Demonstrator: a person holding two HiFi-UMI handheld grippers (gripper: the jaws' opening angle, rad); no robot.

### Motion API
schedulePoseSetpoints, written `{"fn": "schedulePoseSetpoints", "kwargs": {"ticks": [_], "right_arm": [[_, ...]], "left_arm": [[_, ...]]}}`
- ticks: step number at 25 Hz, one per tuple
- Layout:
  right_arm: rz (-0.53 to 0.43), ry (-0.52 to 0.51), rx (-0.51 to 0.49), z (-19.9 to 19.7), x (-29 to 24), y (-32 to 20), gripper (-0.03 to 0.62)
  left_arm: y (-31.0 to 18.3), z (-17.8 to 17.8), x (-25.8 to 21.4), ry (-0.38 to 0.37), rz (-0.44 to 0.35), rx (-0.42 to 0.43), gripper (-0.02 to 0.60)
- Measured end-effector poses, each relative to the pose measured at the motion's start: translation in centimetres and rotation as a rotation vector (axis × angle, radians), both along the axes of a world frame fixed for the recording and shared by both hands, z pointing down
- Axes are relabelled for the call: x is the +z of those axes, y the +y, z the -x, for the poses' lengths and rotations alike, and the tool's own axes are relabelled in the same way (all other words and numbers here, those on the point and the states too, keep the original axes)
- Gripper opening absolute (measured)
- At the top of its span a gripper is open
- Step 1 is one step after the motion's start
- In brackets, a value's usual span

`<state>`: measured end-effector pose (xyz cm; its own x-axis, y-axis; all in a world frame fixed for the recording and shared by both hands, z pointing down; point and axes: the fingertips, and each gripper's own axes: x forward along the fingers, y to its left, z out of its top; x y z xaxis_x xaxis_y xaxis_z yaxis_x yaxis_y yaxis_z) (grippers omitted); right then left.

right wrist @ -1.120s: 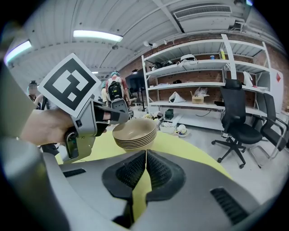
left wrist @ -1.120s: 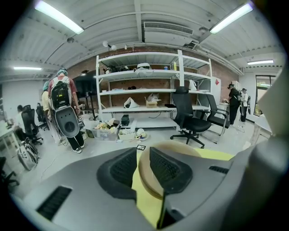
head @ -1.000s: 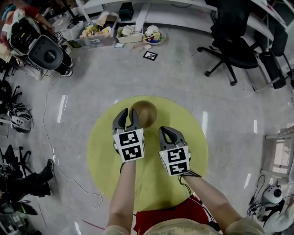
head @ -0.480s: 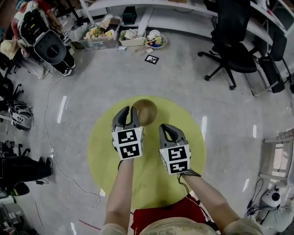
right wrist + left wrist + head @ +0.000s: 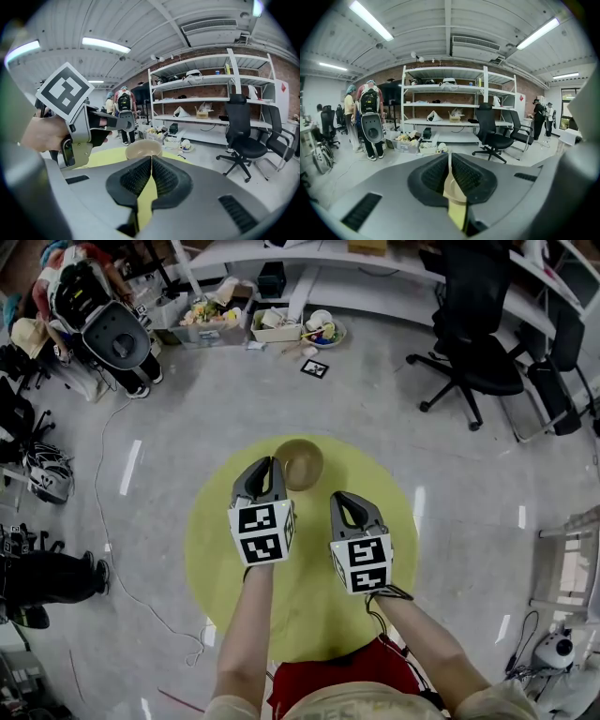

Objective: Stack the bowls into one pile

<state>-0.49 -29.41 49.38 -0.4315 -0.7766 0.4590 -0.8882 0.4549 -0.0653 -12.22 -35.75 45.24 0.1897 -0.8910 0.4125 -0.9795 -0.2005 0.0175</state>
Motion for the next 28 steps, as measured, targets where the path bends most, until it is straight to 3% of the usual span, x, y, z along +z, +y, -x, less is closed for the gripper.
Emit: {"fn": "schedulePoseSetpoints", "kwargs": {"ticks": [28], "right_arm": [[-0.1,0.004,0.007,-1.2,-5.3,7.9,0.037]], "left_arm": [[11.2,0.3,-4.9,0.068,-0.058,-0.002,0.023]]}}
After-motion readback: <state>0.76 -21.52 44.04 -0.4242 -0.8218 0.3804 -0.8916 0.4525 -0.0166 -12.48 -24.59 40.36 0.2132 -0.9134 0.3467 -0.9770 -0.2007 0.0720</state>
